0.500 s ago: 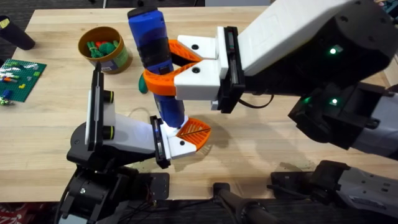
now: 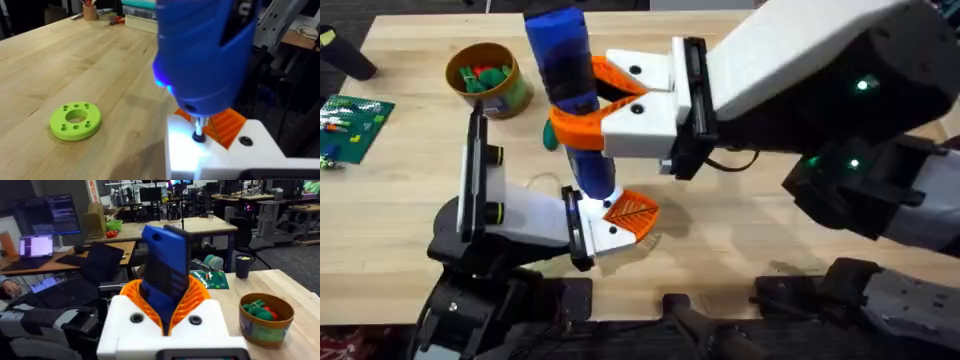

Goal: Pick up the gripper from the table and insert it into the empty holder that is missing its gripper. Then pick up a screw, insert it into the mounting hole, and use the screwdriver to tighten it. Finally, clean up the table by picking up the vegetable and placing it into the bucket.

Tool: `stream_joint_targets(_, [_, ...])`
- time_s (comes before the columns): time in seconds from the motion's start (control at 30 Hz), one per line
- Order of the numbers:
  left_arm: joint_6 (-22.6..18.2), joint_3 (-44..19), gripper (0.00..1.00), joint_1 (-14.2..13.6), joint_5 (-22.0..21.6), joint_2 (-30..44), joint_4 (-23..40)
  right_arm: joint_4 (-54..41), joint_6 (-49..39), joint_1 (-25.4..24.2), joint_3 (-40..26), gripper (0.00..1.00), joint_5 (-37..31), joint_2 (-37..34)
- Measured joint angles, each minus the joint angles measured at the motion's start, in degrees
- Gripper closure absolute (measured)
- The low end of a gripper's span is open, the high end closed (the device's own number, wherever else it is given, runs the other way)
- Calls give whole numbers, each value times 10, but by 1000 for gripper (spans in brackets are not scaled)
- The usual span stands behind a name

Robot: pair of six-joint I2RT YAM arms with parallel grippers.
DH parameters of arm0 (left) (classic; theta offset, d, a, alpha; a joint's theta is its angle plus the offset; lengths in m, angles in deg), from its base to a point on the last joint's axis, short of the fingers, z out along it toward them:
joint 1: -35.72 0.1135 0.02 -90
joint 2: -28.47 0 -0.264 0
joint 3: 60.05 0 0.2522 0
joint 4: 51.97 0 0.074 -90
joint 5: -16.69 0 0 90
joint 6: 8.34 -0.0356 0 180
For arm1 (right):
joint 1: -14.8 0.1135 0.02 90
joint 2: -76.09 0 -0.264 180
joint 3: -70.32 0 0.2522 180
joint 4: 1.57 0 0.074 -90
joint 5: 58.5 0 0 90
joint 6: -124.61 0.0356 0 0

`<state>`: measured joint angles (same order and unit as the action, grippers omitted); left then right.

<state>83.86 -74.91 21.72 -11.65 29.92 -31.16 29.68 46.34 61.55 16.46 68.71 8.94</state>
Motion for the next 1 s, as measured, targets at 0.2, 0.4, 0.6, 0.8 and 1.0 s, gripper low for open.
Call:
stream_joint_targets(0.2, [0, 0, 984, 0, 0, 0, 0, 3, 0, 0, 0, 954, 0, 0])
stream_joint_targets(0.4, [0, 0, 984, 0, 0, 0, 0, 4, 0, 0, 0, 954, 0, 0])
stream_joint_targets(0.6, [0, 0, 984, 0, 0, 0, 0, 4, 0, 0, 1, 954, 0, 0])
stream_joint_targets(0.8, [0, 0, 984, 0, 0, 0, 0, -6, 0, 0, 1, 954, 0, 0])
stream_joint_targets(1.0, [0, 0, 982, 0, 0, 0, 0, -5, 0, 0, 2, 954, 0, 0])
